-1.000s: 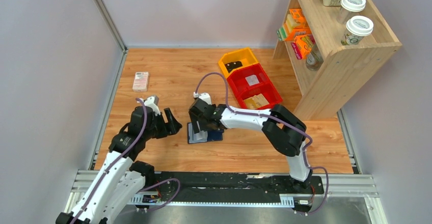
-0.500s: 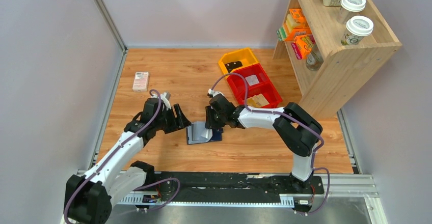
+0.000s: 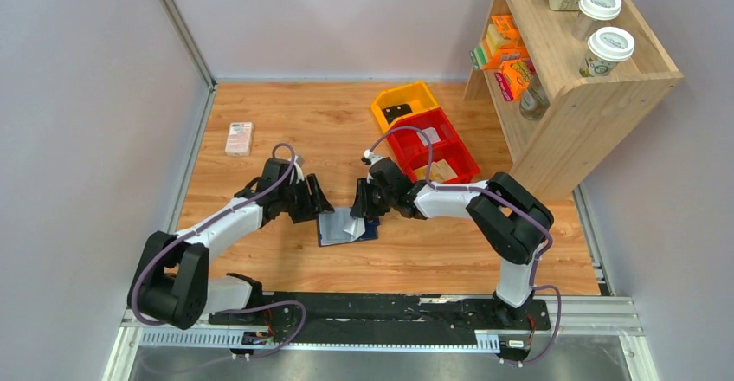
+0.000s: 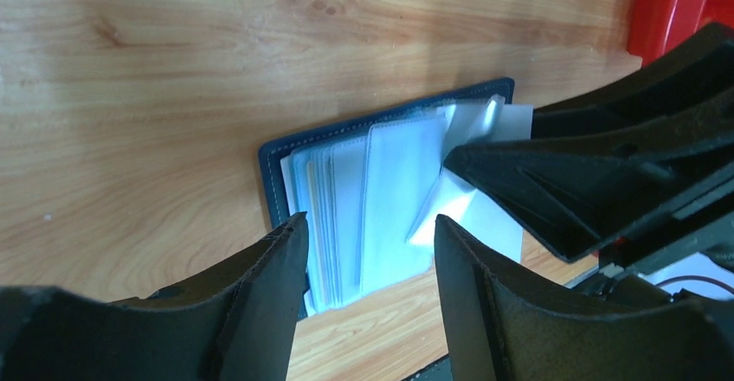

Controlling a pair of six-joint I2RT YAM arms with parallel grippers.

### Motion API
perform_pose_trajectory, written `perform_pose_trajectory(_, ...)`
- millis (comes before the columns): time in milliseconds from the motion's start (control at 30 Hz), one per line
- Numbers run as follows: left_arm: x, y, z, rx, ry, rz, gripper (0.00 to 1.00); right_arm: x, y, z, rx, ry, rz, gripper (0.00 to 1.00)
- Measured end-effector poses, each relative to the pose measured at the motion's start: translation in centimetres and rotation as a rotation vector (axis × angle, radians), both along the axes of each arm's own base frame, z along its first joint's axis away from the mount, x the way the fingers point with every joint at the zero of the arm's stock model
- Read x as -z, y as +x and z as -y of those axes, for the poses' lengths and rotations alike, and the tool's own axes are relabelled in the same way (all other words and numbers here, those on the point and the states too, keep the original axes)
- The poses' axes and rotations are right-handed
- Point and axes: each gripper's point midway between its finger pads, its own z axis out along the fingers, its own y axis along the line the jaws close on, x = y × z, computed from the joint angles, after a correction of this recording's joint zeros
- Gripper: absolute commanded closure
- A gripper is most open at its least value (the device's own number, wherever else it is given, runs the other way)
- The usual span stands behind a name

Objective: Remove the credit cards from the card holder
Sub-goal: Remove the credit card from the card holder.

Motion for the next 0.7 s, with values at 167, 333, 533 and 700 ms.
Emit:
perform_pose_trajectory(167,0.1,1.3,0.5,0.006,-0.005,0.002,0.36,0.0,0.0,0.0,-0.005,0.002,-0.001,0.70)
perform_pose_trajectory(333,0.1,1.9,1.0,0.015,-0.019,0.006,0.36,0.0,0.0,0.0,-0.007,0.005,-0.003,0.70)
perform_pose_trajectory(533,1.1,1.8,1.3,0.030,-0.019,-0.018,0.37,0.1,0.0,0.0,-0.011,0.009,-0.010,0.69)
perform_pose_trajectory(700,1.5,1.6,1.9,0.055,-0.023,-0.025,0.38,0.0,0.0,0.0,-0.014,0.013,-0.011,0.68)
